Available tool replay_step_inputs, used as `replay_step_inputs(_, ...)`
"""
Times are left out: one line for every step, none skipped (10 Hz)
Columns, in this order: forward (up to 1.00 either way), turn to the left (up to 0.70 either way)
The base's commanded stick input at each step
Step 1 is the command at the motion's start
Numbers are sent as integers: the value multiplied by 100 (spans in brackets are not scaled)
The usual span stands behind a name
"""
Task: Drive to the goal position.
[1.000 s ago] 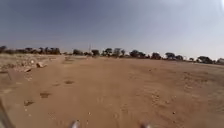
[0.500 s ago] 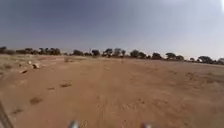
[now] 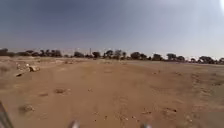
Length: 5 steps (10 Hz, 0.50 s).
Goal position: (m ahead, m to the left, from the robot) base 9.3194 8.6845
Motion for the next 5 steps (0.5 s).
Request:
replay_step_inputs(50,0)
replay_step_inputs(50,0)
replay_step_inputs(50,0)
replay_step_inputs(50,0)
replay_step_inputs(50,0)
